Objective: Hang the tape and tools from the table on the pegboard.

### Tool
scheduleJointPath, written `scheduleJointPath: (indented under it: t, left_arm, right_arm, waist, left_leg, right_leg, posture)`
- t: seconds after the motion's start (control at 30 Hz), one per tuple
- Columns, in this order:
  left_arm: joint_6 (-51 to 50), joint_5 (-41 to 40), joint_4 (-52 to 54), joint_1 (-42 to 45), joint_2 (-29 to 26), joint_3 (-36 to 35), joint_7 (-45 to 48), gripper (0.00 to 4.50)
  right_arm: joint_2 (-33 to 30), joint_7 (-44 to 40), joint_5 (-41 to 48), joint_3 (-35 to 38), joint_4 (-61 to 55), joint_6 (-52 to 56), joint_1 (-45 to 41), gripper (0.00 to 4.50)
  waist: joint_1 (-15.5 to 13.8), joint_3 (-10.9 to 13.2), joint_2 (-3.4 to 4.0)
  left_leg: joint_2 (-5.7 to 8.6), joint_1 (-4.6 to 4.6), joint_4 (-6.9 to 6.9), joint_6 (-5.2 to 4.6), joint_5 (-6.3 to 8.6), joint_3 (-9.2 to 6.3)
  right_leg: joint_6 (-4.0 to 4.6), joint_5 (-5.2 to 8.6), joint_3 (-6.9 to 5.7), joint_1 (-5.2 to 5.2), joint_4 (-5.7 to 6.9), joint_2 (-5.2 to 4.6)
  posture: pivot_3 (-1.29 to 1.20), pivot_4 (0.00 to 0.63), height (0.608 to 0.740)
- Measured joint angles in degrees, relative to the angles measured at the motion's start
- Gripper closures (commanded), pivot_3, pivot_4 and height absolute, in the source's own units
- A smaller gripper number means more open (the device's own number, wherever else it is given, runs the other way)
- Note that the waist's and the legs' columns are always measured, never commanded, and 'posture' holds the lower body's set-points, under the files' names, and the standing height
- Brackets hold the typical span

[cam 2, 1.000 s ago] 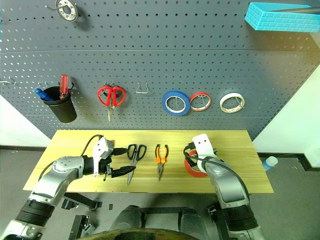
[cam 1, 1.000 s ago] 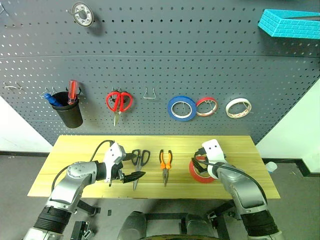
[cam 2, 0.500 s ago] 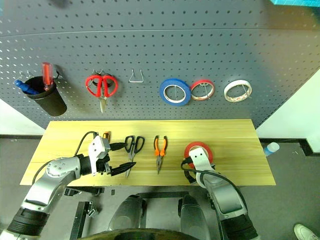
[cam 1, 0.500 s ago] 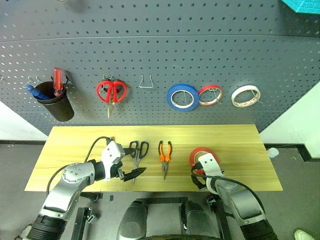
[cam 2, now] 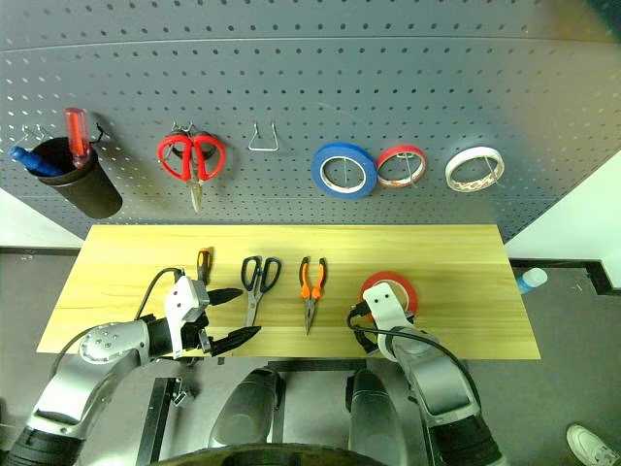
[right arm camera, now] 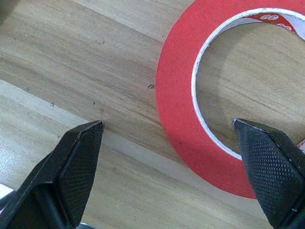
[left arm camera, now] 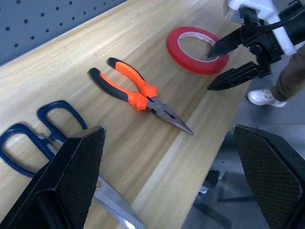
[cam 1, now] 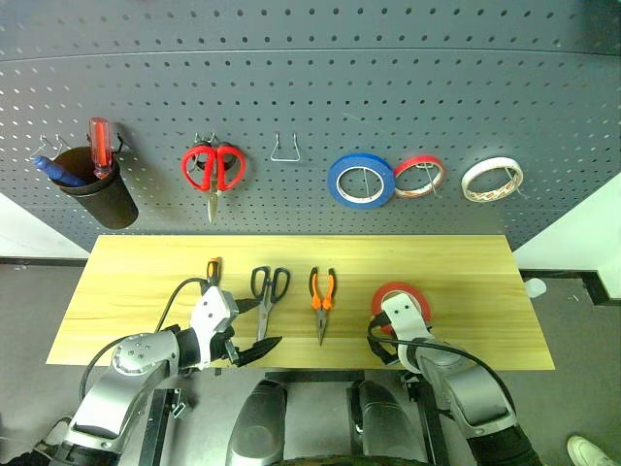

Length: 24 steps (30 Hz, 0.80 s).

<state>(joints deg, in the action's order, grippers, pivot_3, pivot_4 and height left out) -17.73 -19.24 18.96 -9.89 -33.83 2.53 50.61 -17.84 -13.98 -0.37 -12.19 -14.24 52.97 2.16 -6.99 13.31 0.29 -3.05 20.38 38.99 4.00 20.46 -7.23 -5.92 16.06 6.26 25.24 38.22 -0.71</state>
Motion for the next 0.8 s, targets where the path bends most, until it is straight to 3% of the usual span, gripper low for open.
scheduleJointPath:
  t: [0.53, 0.63, 0.8]
  left_arm:
    - [-3.98, -2.79, 9.13, -7.23, -1.77, -1.41, -1.85, 0.05]
    - [-4.54, -3.13, 9.83, -7.41, -1.94, -1.62, -2.28, 0.00]
    - [-5.55, -4.01, 10.80, -7.20, -2.21, -1.96, -2.69, 0.00]
  right_arm:
    - [-2.46, -2.40, -0.70, -1.06, -1.97, -2.38, 0.86, 0.00]
    - [-2.45, -2.60, -0.72, -1.09, -1.94, -2.92, 0.60, 0.54]
    - [-2.32, -2.87, -0.81, -1.28, -1.17, -3.49, -0.57, 2.24]
  waist:
    - [-0.01, 2.53, -0.33]
    - [0.01, 2.75, -0.38]
    - [0.00, 2.84, -0.34]
  left_leg:
    - [-0.01, 0.05, 0.00, 0.02, 0.00, 0.00]
    - [-0.01, 0.05, 0.00, 0.02, 0.00, 0.00]
    - [-0.01, 0.08, 0.00, 0.03, 0.00, 0.00]
  right_leg:
    - [-0.04, 0.02, 0.01, 0.05, -0.02, -0.02]
    - [-0.04, 0.02, 0.01, 0.06, -0.02, -0.02]
    - [-0.04, 0.02, 0.01, 0.08, -0.03, -0.03]
  posture:
    - [0.34, 0.283, 0.681]
    - [0.35, 0.281, 0.681]
    - [0.35, 0.275, 0.681]
